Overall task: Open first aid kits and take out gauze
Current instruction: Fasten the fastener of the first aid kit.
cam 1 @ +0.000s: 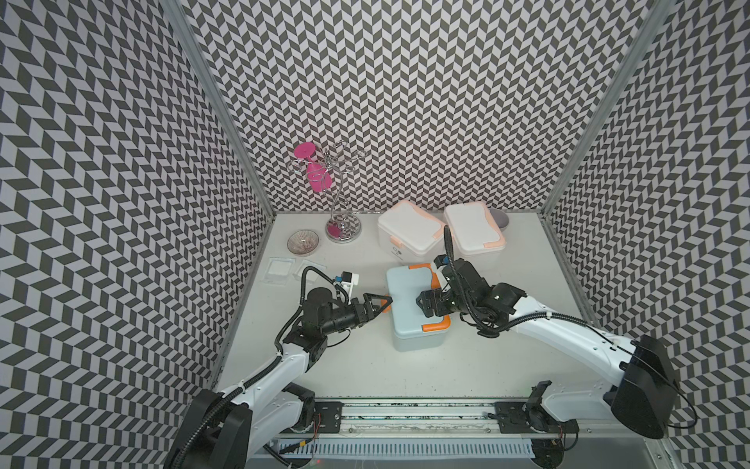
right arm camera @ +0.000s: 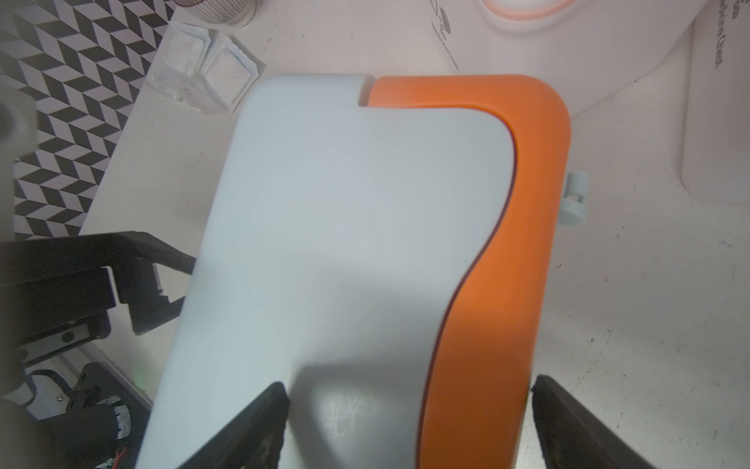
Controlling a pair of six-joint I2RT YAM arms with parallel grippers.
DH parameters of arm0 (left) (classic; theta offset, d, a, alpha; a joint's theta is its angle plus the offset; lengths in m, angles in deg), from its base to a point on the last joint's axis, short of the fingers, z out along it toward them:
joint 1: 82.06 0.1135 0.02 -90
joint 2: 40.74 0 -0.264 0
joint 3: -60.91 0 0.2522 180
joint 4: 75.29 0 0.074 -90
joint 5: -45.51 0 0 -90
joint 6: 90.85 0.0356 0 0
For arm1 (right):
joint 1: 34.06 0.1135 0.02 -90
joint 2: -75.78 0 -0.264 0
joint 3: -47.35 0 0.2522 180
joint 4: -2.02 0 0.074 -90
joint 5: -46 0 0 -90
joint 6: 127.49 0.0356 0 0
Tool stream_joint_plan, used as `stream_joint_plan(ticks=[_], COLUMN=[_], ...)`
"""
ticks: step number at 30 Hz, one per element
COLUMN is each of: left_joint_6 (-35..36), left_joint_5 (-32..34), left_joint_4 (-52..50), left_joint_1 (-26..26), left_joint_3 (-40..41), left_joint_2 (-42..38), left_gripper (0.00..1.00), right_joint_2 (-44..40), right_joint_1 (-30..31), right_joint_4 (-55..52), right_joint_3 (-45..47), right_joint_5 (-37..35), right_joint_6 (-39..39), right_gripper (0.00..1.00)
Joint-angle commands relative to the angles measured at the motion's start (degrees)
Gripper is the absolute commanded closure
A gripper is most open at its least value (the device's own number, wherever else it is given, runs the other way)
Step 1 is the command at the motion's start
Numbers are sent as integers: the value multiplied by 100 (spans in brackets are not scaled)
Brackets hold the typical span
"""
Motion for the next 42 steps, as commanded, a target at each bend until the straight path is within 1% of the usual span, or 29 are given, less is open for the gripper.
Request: stream_joint_plan(ticks=[1,4,6,9,11,16,22,27,35,42], left_joint_6=[679,898,1052,1193,1214,1223,1233,1150,1108,1083], left_joint_5=[512,866,1144,1481,1575,1625,1739,1474,1404,1381], left_joint_4=[-1125,-1671,-2030,-2367,-2414,-2414,-2502,-2315,-2233,-2195], left_joint_1=[19,-140,-335,-640,-774,-879,-879,-877,-882,-882], left_joint_3=[-431,-762,-1077,-1441,-1559,-1682,-1712,-1665,-1627,-1582], left_joint_2=[-193,-297,-255,-100,14,229,130,267,339,348], left_gripper=[2,7,12,13,13,12,11,10,16,19], right_joint_2=[-58,-43,-42,-30,-12,-6,-8,6,6,1], right_joint_1=[45,45,38,36,37,29,27,25,27,27], right_joint_4=[-205,-241,-234,-210,-193,-195,-190,-160,-120,-104], right_joint_3=[115,89,90,85,85,102,106,102,137,129], right_joint_5=[-165,-254,-274,-249,-248,-231,-231,-187,-141,-100], right_joint_6=[2,10,4,3,0,-11,-19,-20,-25,-17], right_gripper=[8,8,8,8,8,9,9,10,15,18])
